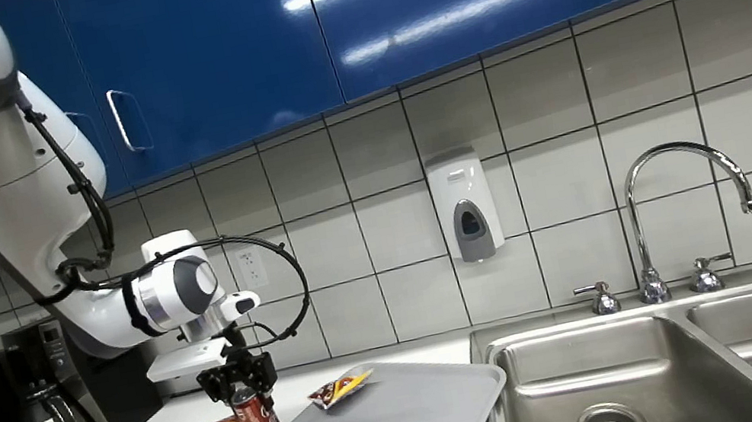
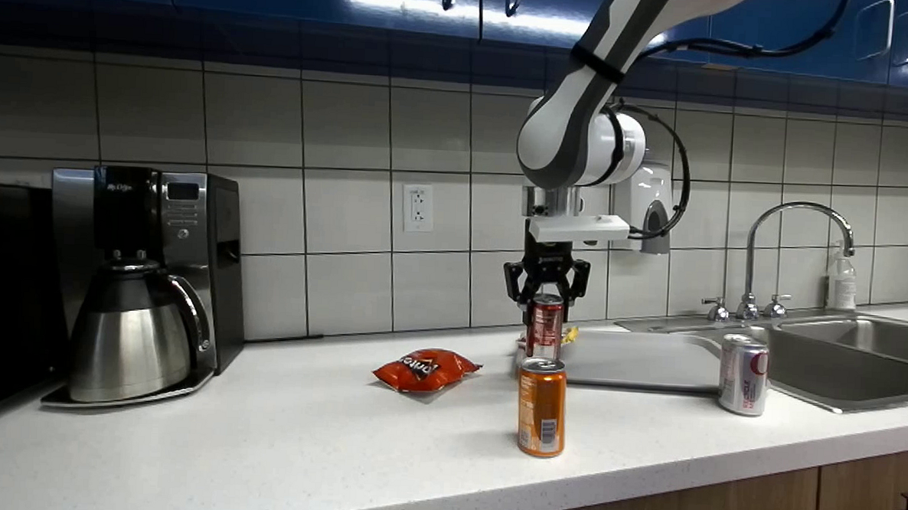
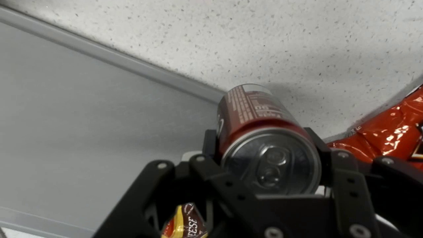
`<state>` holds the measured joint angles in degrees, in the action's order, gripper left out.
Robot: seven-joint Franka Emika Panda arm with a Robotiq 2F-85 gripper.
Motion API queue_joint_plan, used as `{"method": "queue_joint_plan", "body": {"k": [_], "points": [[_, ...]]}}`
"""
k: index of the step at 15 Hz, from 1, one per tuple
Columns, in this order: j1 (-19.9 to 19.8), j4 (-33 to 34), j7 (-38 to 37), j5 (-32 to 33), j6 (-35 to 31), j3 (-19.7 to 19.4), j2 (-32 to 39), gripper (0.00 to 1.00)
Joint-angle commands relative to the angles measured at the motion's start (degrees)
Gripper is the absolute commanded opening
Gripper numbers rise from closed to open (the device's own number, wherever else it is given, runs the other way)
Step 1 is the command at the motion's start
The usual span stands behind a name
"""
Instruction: Put the cans on the grey tray.
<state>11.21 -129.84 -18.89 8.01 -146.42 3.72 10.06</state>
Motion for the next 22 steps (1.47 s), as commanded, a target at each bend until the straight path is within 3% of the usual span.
{"method": "queue_joint_plan", "body": {"k": [1,8,22], "points": [[-0.58,1.03,-3.22,2.74,-0.12,-1.60,-0.47,0.38],[-0.41,3.95,-6.98,5.93,-0.41,-4.24,2.64,0.38],[1.34,11.24,-8.38,5.42,0.45,-6.35,11.09,0.38]]}}
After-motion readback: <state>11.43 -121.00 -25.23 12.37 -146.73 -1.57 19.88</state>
